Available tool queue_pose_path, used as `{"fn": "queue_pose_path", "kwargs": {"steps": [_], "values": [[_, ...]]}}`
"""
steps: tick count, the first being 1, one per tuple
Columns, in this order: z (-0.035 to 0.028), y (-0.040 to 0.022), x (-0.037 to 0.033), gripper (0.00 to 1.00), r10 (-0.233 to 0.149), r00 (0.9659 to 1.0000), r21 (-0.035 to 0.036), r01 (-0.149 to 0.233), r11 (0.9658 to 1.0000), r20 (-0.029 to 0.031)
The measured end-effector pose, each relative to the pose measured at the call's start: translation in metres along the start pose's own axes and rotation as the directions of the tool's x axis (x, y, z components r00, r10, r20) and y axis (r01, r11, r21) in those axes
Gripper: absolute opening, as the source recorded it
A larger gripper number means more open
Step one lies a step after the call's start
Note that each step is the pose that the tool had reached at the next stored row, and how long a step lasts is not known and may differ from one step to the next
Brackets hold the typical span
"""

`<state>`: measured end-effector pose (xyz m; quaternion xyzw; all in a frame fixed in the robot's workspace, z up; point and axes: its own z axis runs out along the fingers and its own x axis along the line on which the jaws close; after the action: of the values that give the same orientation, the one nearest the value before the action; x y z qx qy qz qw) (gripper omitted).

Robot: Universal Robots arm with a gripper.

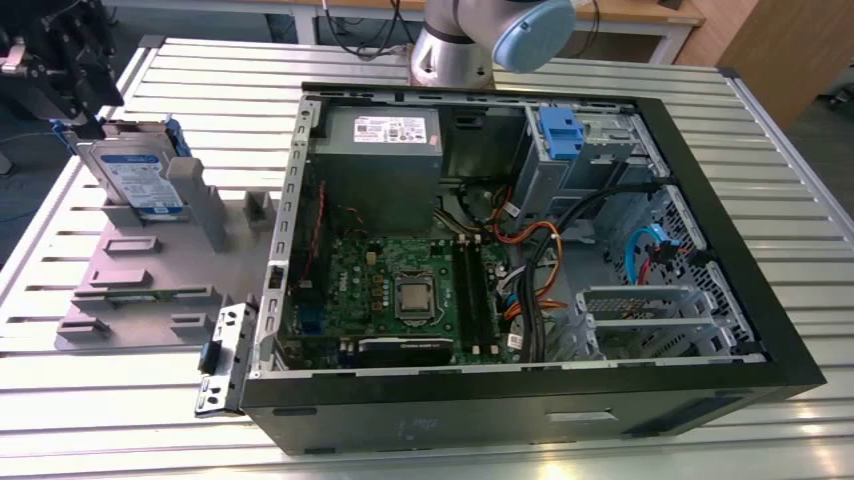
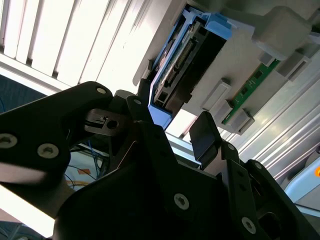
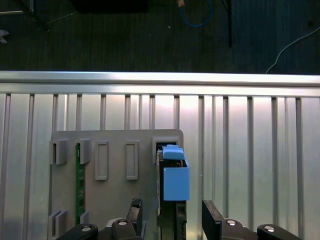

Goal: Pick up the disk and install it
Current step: 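Pick up the disk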

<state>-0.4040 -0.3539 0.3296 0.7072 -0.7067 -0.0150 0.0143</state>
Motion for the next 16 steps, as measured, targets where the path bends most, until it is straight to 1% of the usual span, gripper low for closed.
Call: {"fn": "queue_pose_path", "kwargs": {"steps": [16], "values": [[0.0037, -0.0002, 0.0, 0.59, 0.0, 1.0, 0.0, 0.0, 1.0, 0.0]]}}
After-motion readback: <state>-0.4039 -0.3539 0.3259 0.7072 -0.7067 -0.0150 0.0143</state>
